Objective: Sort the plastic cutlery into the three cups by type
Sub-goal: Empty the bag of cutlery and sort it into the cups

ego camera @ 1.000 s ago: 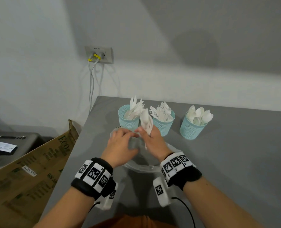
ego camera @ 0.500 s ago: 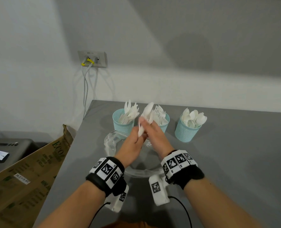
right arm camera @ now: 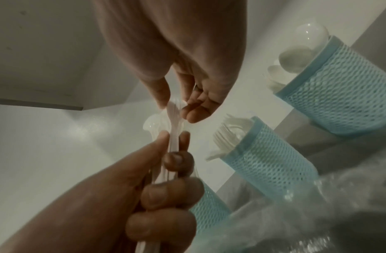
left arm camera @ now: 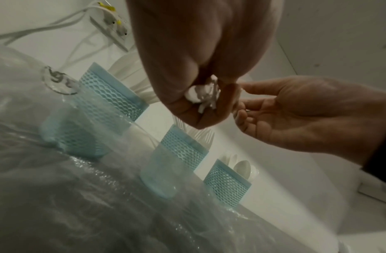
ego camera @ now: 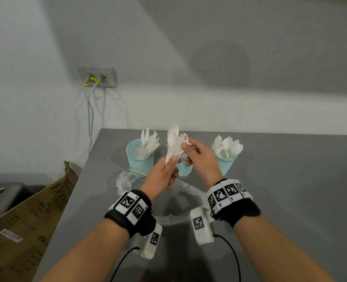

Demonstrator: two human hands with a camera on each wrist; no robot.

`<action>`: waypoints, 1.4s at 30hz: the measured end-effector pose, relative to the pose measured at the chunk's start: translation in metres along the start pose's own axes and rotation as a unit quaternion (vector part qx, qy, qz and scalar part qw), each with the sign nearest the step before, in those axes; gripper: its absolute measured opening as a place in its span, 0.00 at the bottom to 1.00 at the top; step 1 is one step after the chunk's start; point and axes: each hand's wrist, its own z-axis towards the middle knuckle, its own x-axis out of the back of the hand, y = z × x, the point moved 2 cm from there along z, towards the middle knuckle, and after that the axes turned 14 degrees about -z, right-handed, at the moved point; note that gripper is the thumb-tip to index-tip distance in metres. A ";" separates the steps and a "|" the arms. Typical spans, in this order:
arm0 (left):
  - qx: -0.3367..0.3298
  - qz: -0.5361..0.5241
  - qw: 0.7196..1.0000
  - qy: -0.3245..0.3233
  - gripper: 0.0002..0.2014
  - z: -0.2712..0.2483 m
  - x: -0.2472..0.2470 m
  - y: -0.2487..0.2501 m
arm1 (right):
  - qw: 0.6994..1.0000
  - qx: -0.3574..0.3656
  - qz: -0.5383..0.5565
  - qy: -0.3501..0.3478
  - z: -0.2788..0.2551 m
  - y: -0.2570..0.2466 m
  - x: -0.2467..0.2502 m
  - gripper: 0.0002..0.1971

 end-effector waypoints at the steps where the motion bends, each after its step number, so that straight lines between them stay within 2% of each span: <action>1: -0.001 0.003 1.000 -0.001 0.16 0.002 0.000 0.001 | 1.000 0.001 0.008 0.011 0.003 -0.002 0.005 0.19; 4: -0.005 0.017 1.000 -0.019 0.14 0.005 -0.001 0.003 | 0.998 0.003 0.040 0.044 0.014 -0.011 0.021 0.19; 9: -0.014 0.046 0.999 -0.021 0.18 0.008 -0.002 0.000 | 0.999 -0.011 0.030 0.002 0.022 -0.017 0.027 0.20; 15: -0.044 0.088 0.995 -0.031 0.11 0.007 -0.002 0.000 | 0.999 -0.035 0.040 -0.014 0.021 -0.013 0.015 0.20; 17: -0.044 0.094 0.994 -0.031 0.11 0.008 -0.003 0.001 | 0.998 -0.042 0.051 -0.022 0.020 -0.011 0.012 0.20; 21: -0.032 0.093 0.995 -0.022 0.13 0.011 -0.003 0.002 | 0.997 -0.043 0.056 -0.024 0.018 -0.004 0.005 0.20; 27: -0.080 0.117 0.990 0.008 0.17 0.014 0.002 -0.006 | 0.998 -0.057 0.009 -0.016 0.014 0.000 0.001 0.14; 30: -0.091 0.122 0.988 0.035 0.14 0.013 0.001 -0.005 | 0.999 -0.045 0.001 -0.012 0.013 0.001 -0.002 0.17; 34: -0.082 0.095 0.992 0.032 0.15 0.015 0.001 -0.003 | 0.996 -0.046 0.065 -0.028 0.009 -0.002 -0.003 0.18; 37: -0.076 0.062 0.993 0.065 0.17 0.017 0.003 -0.004 | 0.994 -0.054 0.091 -0.019 0.006 -0.004 -0.001 0.16; 40: -0.084 0.064 0.991 0.081 0.17 0.020 0.001 -0.004 | 0.983 -0.072 0.165 -0.028 0.003 -0.004 -0.002 0.11; 42: -0.084 0.063 0.991 0.077 0.16 0.022 -0.001 -0.005 | 0.974 -0.070 0.204 -0.069 -0.001 -0.002 -0.007 0.07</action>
